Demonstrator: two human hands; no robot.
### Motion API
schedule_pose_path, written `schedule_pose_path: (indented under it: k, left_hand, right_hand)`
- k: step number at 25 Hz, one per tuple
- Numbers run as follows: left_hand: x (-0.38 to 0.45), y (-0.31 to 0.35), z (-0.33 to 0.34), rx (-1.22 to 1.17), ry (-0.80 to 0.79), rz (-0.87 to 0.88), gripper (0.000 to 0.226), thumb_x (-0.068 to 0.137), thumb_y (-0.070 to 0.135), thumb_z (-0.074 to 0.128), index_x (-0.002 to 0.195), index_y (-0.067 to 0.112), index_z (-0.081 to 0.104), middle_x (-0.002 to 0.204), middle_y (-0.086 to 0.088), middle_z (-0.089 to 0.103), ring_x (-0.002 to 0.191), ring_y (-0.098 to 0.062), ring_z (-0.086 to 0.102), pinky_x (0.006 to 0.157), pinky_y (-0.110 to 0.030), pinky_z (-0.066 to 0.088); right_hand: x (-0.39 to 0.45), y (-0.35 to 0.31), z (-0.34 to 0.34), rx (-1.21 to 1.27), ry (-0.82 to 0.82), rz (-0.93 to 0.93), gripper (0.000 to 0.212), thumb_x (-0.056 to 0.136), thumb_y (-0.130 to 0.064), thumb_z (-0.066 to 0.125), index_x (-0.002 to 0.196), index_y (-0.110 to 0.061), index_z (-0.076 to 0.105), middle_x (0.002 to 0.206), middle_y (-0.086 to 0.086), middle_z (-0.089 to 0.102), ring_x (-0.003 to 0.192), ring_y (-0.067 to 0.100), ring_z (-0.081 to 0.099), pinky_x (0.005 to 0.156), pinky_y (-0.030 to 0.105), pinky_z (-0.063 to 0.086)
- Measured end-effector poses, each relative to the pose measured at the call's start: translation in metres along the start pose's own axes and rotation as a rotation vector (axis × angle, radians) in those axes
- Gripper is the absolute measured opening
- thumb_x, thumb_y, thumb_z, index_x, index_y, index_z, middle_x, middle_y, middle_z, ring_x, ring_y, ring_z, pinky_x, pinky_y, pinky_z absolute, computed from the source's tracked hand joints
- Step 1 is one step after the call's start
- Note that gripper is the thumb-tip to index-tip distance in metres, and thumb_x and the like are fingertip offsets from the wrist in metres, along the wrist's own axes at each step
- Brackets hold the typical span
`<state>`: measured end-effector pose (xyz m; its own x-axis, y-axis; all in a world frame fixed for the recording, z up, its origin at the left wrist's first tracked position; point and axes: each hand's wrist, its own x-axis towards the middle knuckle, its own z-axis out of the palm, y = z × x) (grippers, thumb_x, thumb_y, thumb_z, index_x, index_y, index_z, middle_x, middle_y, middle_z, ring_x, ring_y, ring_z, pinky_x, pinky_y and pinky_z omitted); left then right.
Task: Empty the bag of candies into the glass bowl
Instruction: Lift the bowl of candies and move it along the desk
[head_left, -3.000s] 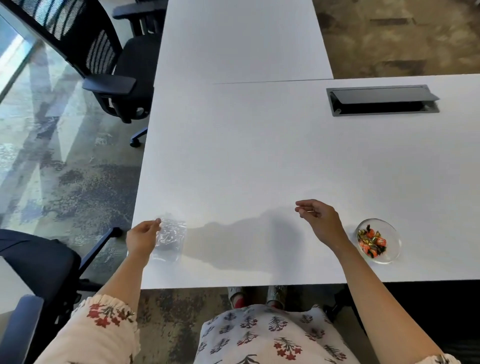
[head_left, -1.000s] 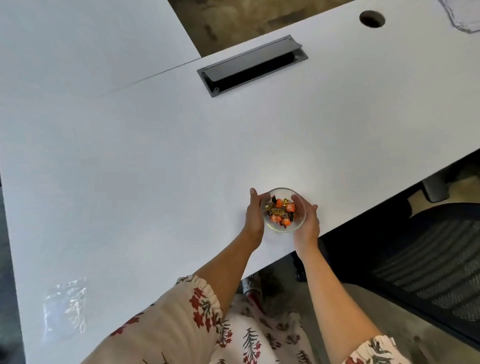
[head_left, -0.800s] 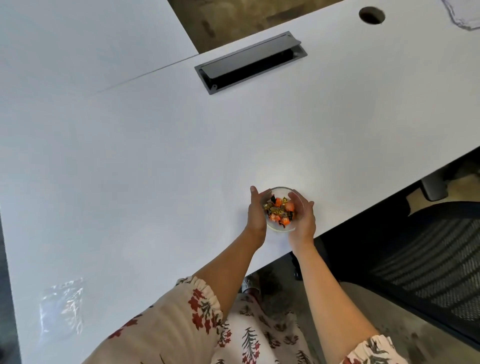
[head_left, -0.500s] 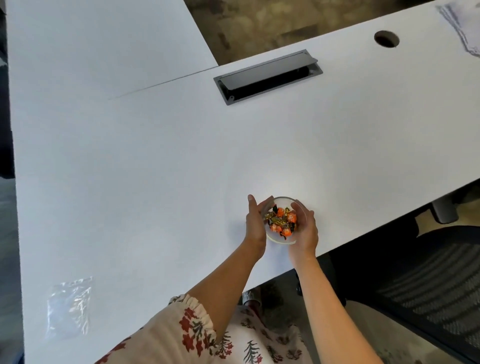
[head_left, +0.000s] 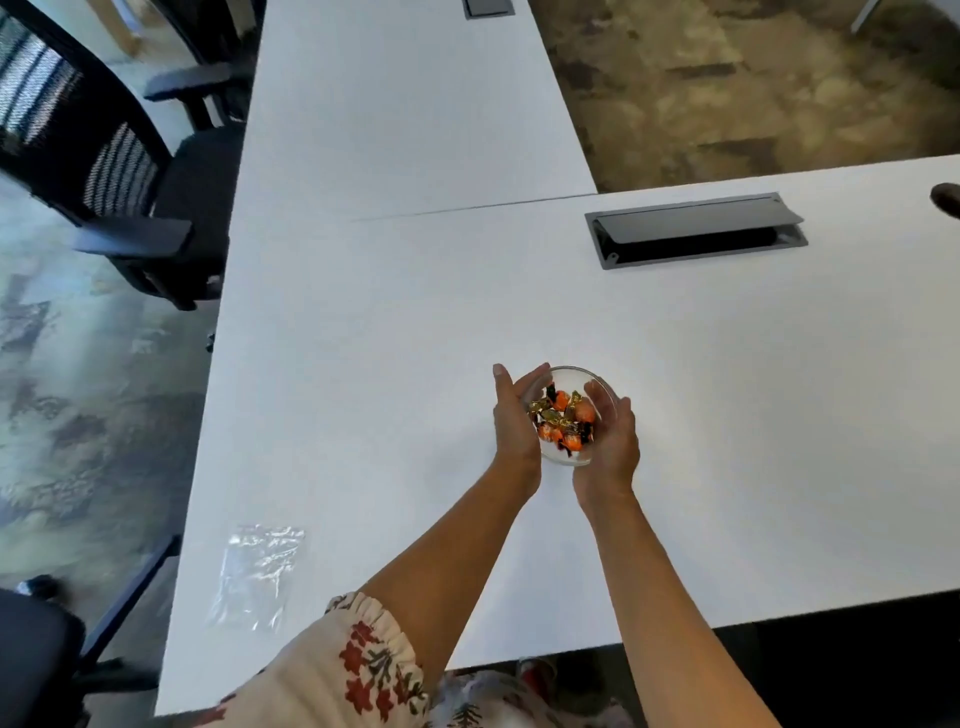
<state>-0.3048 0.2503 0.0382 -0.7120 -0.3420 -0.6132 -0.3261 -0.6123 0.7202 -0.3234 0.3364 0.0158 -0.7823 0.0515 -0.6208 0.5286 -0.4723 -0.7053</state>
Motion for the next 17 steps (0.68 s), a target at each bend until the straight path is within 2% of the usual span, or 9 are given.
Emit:
schedule_pose_path:
  k: [4,7,10,12,15,17]
  left_hand:
    - [0.021,0.051,-0.036,-0.048,0.057,0.082,0.071,0.104,0.064,0.015,0.123,0.023,0.069,0.133,-0.006,0.069,0.12,-0.026,0.064,0.109,-0.044,0.049]
    - [0.039,0.086,-0.06,-0.091,0.104,0.116,0.073,0.104,0.064,0.014,0.126,0.02,0.068,0.127,-0.005,0.071,0.116,-0.025,0.065,0.108,-0.045,0.049]
    - [0.06,0.112,-0.079,-0.113,0.149,0.138,0.07,0.104,0.064,0.014,0.119,0.022,0.069,0.114,0.001,0.072,0.112,-0.023,0.065,0.109,-0.045,0.048]
    - [0.076,0.125,-0.088,-0.122,0.16,0.158,0.068,0.104,0.063,0.014,0.116,0.024,0.068,0.111,0.003,0.072,0.112,-0.023,0.065,0.11,-0.045,0.047]
    - [0.1,0.136,-0.1,-0.149,0.178,0.158,0.068,0.104,0.064,0.015,0.119,0.024,0.067,0.117,0.0,0.071,0.116,-0.026,0.064,0.111,-0.045,0.046]
    - [0.116,0.136,-0.103,-0.159,0.189,0.156,0.07,0.104,0.065,0.015,0.124,0.022,0.066,0.131,-0.004,0.068,0.124,-0.028,0.061,0.113,-0.047,0.044]
  right_hand:
    - [0.0,0.007,0.072,-0.02,-0.097,0.017,0.043,0.108,-0.038,0.037,0.1,-0.022,0.076,0.106,-0.009,0.077,0.112,0.024,0.069,0.091,0.039,0.056]
    - [0.008,0.015,0.119,-0.079,-0.159,0.04,0.043,0.108,-0.038,0.036,0.1,-0.023,0.076,0.105,-0.011,0.077,0.109,0.022,0.069,0.091,0.039,0.055]
    - [0.022,0.022,0.159,-0.132,-0.211,0.074,0.045,0.108,-0.038,0.035,0.099,-0.023,0.076,0.105,-0.011,0.076,0.105,0.02,0.068,0.087,0.036,0.054]
    - [0.034,0.026,0.181,-0.156,-0.252,0.074,0.046,0.109,-0.038,0.034,0.097,-0.023,0.076,0.105,-0.011,0.075,0.105,0.02,0.068,0.09,0.037,0.053]
    - [0.052,0.036,0.205,-0.216,-0.271,0.072,0.047,0.109,-0.038,0.034,0.096,-0.024,0.076,0.107,-0.01,0.075,0.107,0.021,0.067,0.096,0.04,0.053]
    - [0.063,0.042,0.213,-0.246,-0.267,0.076,0.047,0.109,-0.038,0.034,0.095,-0.024,0.076,0.106,-0.01,0.074,0.106,0.021,0.067,0.092,0.038,0.053]
